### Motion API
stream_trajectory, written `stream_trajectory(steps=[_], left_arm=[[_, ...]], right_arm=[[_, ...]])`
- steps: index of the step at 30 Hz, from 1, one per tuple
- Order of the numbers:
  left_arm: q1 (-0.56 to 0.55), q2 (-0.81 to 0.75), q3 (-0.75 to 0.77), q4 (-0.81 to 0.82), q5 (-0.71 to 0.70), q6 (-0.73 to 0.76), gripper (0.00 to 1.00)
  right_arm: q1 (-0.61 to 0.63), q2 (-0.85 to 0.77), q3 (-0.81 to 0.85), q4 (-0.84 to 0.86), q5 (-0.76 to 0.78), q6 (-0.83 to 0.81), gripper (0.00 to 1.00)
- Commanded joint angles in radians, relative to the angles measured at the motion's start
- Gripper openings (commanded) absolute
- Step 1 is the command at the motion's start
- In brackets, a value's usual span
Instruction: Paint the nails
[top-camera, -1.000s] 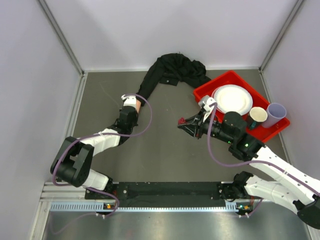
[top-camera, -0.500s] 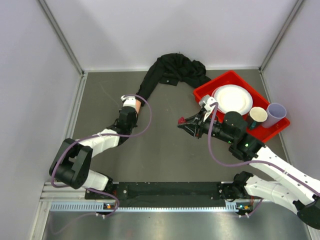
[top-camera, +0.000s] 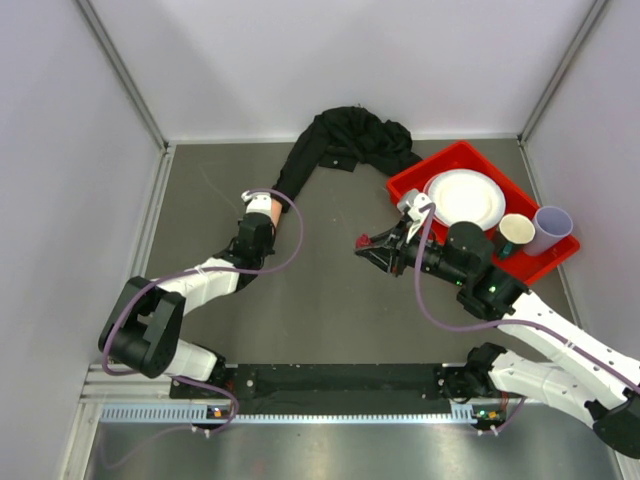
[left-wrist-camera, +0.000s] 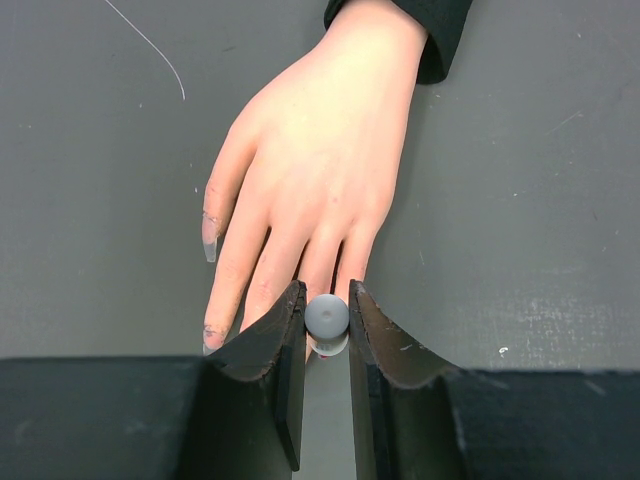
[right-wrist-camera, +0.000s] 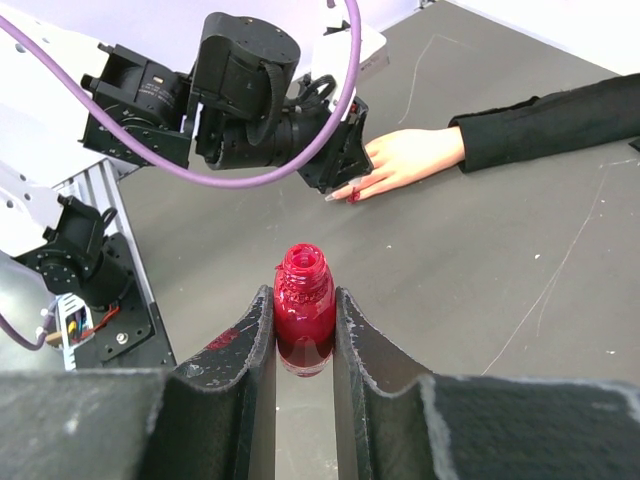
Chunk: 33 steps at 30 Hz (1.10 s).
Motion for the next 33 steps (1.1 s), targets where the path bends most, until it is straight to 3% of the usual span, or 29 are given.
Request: stream_trajectory(steps=[1, 33], left_arm=[[0.006, -0.032, 0.019, 0.002, 0.009, -0.007, 0.0], [0.006, -0.055, 0.002, -0.003, -0.003, -0.008, 0.0]], right_arm=[[-0.015, 0.0, -0.002, 0.068, -0.022, 0.016, 0.0], [-0.015, -0.005, -0.004, 0.067, -0.022, 0.016, 0.0]])
